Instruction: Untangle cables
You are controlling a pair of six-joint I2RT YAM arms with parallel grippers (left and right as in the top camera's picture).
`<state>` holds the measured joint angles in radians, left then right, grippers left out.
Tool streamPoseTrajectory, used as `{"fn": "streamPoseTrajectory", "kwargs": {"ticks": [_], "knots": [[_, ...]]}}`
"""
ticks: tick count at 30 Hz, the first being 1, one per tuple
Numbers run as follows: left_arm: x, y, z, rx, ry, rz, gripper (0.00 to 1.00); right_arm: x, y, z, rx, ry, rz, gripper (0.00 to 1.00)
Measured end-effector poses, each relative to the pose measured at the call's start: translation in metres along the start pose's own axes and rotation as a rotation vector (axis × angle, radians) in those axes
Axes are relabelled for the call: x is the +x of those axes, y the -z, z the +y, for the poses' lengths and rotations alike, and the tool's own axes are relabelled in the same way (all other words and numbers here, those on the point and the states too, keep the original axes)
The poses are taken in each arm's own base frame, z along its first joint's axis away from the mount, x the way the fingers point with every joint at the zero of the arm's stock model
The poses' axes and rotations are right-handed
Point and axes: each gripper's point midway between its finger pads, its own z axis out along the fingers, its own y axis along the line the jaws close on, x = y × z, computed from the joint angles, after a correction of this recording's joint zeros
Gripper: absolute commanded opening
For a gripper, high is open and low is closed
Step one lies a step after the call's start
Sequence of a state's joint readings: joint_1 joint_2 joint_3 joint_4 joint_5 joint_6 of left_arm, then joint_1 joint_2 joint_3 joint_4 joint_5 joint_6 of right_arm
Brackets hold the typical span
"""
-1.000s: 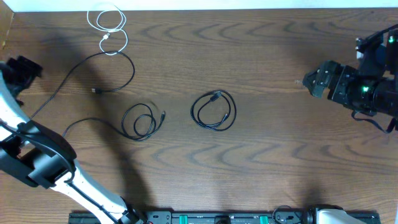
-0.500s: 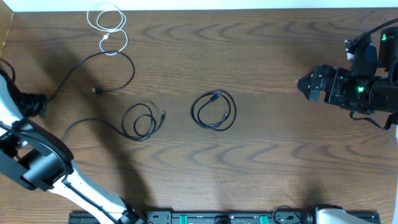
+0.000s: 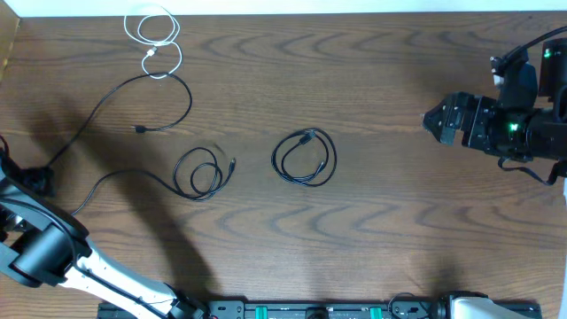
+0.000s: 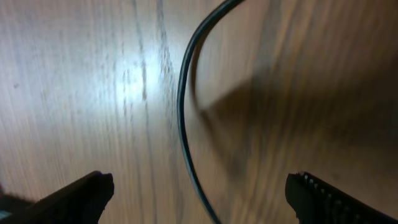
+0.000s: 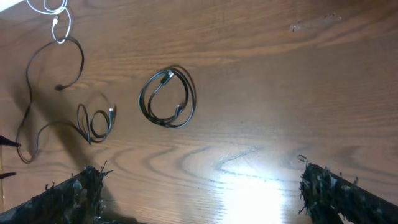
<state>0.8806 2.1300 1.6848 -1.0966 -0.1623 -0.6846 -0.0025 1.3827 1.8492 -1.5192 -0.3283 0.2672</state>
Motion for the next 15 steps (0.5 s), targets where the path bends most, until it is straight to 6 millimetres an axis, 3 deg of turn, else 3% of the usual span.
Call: {"fn": "streamPoseTrajectory", "kwargs": {"ticks": [2,7,9,15], "knots": [[0.006,-0.014,0.001,-0.003,-0.001,0.013,0.93,-0.002,0.0,0.001,-0.004,0.0,-0.009,0.99],[0.021,-0.039,-0.005,0.034,0.007,0.046,0.7,-0.004,0.0,0.002,-0.012,-0.004,-0.015,0.99],[0.02,-0.04,-0.009,0.058,0.012,0.035,0.69,-0.004,0.0,0.003,-0.014,-0.004,-0.014,0.99],[0.021,-0.041,-0.013,0.088,0.018,0.035,0.33,-0.004,0.0,0.003,-0.018,-0.004,-0.014,0.99]]}}
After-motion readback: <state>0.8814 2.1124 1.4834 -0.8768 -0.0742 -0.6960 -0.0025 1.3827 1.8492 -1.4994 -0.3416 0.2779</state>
